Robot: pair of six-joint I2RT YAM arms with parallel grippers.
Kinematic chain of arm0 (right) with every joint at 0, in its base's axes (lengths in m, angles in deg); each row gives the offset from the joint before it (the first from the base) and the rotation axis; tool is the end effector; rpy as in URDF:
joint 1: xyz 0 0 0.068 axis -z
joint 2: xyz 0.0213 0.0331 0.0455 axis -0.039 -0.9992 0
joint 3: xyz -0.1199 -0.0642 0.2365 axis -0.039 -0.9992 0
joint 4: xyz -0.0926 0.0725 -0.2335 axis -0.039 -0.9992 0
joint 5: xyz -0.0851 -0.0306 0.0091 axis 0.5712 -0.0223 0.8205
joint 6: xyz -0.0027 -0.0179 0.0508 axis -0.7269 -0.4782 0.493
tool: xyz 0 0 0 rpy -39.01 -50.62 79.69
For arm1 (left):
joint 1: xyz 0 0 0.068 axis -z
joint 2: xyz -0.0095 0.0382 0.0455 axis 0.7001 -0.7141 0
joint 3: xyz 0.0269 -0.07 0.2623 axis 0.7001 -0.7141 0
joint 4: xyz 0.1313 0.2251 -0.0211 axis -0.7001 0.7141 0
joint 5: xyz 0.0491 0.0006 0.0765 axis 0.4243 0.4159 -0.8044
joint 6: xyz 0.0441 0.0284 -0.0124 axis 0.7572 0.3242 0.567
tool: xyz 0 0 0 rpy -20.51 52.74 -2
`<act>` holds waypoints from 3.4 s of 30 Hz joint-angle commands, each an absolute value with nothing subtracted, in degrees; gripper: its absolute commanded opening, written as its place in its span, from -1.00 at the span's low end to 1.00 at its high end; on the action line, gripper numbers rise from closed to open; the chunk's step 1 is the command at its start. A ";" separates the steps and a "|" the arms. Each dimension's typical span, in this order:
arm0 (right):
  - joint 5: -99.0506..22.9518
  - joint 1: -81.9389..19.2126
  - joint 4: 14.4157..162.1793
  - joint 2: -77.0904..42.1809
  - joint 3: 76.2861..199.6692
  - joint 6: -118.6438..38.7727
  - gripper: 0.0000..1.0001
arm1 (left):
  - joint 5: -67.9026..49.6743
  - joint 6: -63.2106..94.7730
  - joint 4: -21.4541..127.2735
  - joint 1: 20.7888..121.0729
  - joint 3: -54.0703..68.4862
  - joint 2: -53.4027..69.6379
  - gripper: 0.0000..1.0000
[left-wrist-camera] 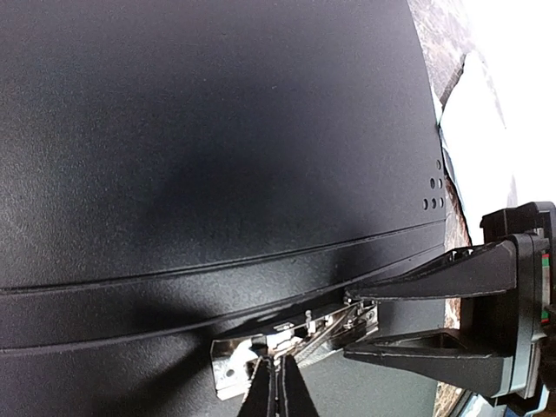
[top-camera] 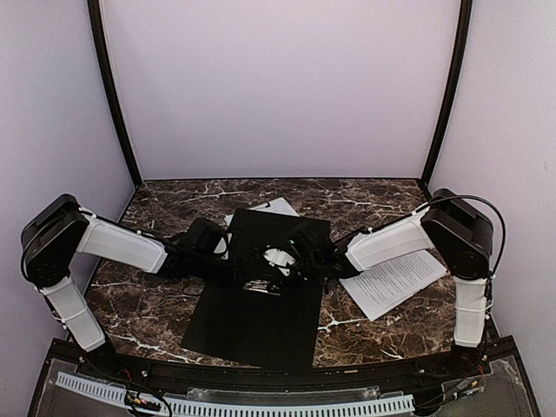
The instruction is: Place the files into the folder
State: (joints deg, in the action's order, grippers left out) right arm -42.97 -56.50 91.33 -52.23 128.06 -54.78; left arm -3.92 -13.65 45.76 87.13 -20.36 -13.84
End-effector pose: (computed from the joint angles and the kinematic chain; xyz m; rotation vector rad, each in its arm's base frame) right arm 0.2339 0.3383 0.1210 -1.3694 2.0624 0.6260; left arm 0.2358 -0.2289 0.1418 0.1649 2.5214 -0.9450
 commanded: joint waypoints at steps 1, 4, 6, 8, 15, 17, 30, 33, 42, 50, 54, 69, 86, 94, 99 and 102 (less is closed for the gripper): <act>-33.95 -55.32 78.46 -57.81 124.74 -52.52 -0.81 | -3.93 -12.46 62.86 87.88 -21.94 -13.08 -0.99; -36.17 -55.33 78.51 -55.76 124.78 -53.39 -0.72 | -5.43 -12.00 62.56 87.92 -19.54 -11.85 -0.99; -38.72 -55.30 78.81 -53.66 125.07 -54.34 -0.57 | -7.02 -11.57 62.97 87.91 -17.80 -11.09 -0.99; -41.41 -55.31 79.92 -51.13 125.21 -55.18 -0.36 | -8.73 -10.84 63.56 87.92 -16.15 -10.46 -0.99; -47.06 -55.14 82.29 -44.49 126.55 -54.24 0.02 | -10.25 -9.33 62.55 88.23 -12.83 -10.04 -0.97; -47.51 -54.98 82.70 -43.07 125.78 -53.24 0.04 | -10.40 -8.57 62.00 88.56 -12.18 -9.87 -0.89; -41.85 -51.85 83.19 -33.07 114.21 -47.53 0.03 | -2.38 -4.32 55.69 92.94 -5.38 -15.81 -0.48; -41.15 -50.84 83.15 -30.89 111.73 -46.19 0.03 | -0.08 -1.61 56.17 95.89 -1.75 -19.17 -0.44; -36.70 -48.95 79.55 -26.94 108.43 -40.06 0.04 | -3.60 4.35 62.41 101.21 10.92 -28.31 -0.39; -24.54 -43.75 65.19 -23.09 112.95 -29.19 0.36 | -14.16 10.89 59.60 101.41 5.01 -17.48 -0.30; -24.42 -36.07 61.13 -18.88 113.88 -24.95 0.72 | -16.62 14.12 59.56 101.42 4.92 -17.37 0.03; -38.85 -20.66 57.04 -6.25 104.54 -12.22 0.97 | -6.12 23.60 66.67 101.32 35.68 -41.50 0.82; -46.15 -16.38 56.21 5.00 91.08 -0.27 0.97 | 8.25 9.64 74.42 94.69 76.35 -72.96 0.79; -47.11 -16.21 57.75 7.86 86.49 3.22 0.97 | 9.56 8.51 75.99 94.07 77.51 -75.32 0.71; -47.82 -16.18 61.22 7.23 84.33 5.77 0.97 | 10.73 9.10 79.18 94.28 77.25 -75.66 0.60; -47.63 -16.13 63.78 7.16 83.03 8.28 0.97 | 10.64 10.70 81.27 94.90 76.32 -75.10 0.53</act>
State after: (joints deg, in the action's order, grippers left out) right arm -47.53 -16.48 60.05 7.51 85.76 4.36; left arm 9.30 9.38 73.93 93.77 76.66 -74.82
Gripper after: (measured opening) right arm 0.986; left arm 0.788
